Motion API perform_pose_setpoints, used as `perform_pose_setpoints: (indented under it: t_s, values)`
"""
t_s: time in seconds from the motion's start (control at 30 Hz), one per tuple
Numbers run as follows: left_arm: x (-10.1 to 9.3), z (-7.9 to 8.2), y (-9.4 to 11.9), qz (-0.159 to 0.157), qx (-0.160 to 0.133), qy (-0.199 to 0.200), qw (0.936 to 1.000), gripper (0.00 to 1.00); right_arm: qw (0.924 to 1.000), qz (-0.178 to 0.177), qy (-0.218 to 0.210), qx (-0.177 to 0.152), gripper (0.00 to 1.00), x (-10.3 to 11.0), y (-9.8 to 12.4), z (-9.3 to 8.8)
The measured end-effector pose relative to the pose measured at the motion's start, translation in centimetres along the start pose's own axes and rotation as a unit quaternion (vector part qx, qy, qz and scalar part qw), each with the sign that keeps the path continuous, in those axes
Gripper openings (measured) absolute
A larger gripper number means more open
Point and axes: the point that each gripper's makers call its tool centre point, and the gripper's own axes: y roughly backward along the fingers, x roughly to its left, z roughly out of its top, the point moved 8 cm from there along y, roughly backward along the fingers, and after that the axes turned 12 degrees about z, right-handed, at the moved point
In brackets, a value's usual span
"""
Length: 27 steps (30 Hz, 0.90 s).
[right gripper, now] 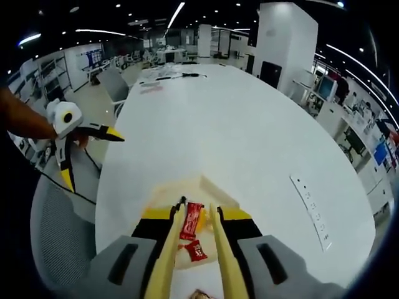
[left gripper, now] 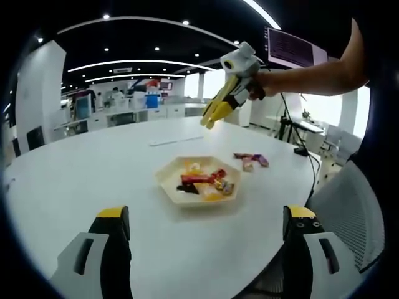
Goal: Place the target food into the container with the food tongs after gripping and lifting it, then release it inside without dropping or visibly crushing the food.
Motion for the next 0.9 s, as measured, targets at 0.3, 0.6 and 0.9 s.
perform_pose_setpoints:
  t_s: [0.3, 0.6, 0.9]
  values:
    - [-0.1, 0.0, 0.0, -0.002, 0.003, -0.002, 1.0000, 0.99, 1.0000, -0.009, -0.001, 0.002, 0.26, -0.1, 1.2, -1.2]
    - [-0.2, -0.1, -0.1, -0.008, 0.005, 0.002, 1.0000, 0.99, 0.9997, -0.024, -0.010, -0.001, 0.26, -0.4, 3.2, -2.9]
    - [-0.4, -0.3, -0.2, -0.012, 0.011, -0.005, 0.9999, 0.99, 0.9988, -0.041, -0.027, -0.005, 0.26, -0.2, 4.9, -5.4]
